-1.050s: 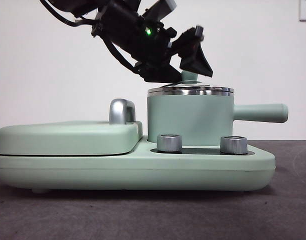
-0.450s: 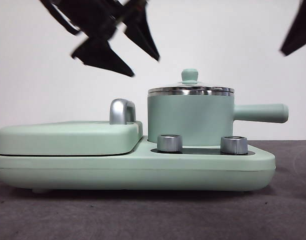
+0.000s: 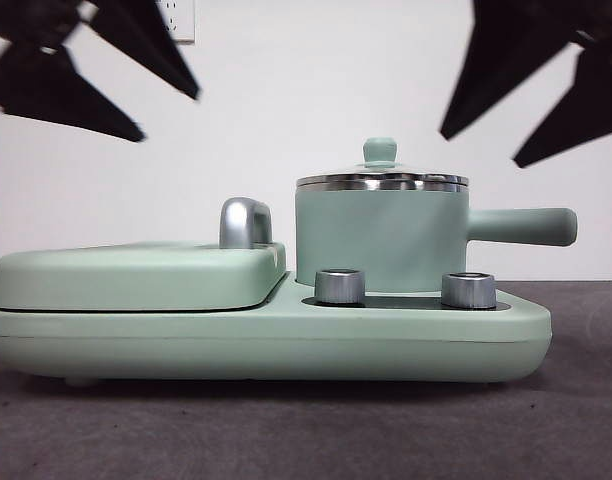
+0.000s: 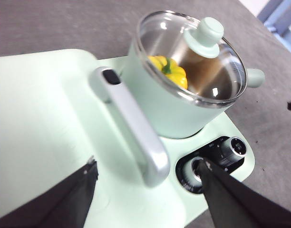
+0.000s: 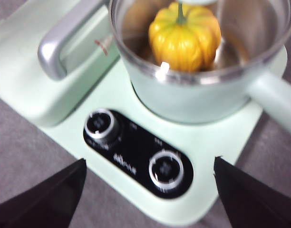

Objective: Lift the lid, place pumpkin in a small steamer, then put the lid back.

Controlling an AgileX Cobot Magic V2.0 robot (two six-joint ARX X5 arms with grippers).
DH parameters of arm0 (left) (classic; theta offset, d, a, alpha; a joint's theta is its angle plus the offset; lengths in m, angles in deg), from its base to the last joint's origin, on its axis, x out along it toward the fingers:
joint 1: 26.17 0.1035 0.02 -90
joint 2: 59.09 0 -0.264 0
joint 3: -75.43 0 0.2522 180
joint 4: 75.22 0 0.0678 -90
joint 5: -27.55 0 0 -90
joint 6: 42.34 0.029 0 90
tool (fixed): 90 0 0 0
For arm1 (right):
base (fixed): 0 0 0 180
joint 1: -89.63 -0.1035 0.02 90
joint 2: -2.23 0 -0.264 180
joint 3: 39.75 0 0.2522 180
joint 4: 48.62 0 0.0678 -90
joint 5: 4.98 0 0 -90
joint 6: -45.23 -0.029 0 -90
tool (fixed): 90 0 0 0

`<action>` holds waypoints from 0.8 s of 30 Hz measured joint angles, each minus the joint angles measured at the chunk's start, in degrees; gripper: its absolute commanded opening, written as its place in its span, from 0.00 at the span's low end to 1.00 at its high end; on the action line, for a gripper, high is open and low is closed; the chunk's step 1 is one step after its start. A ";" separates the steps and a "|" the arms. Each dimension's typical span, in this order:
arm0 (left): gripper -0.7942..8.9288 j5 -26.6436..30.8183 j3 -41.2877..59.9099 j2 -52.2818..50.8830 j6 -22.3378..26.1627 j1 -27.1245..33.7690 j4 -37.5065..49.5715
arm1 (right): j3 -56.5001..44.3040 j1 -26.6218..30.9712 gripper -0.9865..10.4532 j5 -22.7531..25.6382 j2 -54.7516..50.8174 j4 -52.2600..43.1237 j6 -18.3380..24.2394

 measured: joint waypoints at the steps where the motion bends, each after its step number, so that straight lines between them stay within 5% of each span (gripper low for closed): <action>1: 0.43 0.02 0.87 -1.55 -0.20 0.50 -0.48 | 1.20 0.00 0.45 -0.46 1.31 -0.04 0.04; 6: 0.40 0.09 1.84 -4.28 0.28 1.95 -3.45 | 4.02 0.00 0.39 -0.68 4.94 -0.63 0.33; 8: 0.05 0.11 1.84 -4.28 1.44 1.95 -5.53 | 4.02 0.00 0.06 -1.20 5.03 0.28 0.39; 9: 0.10 0.04 1.84 -4.26 2.08 1.92 -6.38 | 4.02 0.00 0.12 -2.12 5.01 0.52 0.76; 24: 0.09 -0.02 1.84 -4.37 2.84 1.90 -6.73 | 4.04 0.00 0.10 -3.69 4.85 -1.55 3.98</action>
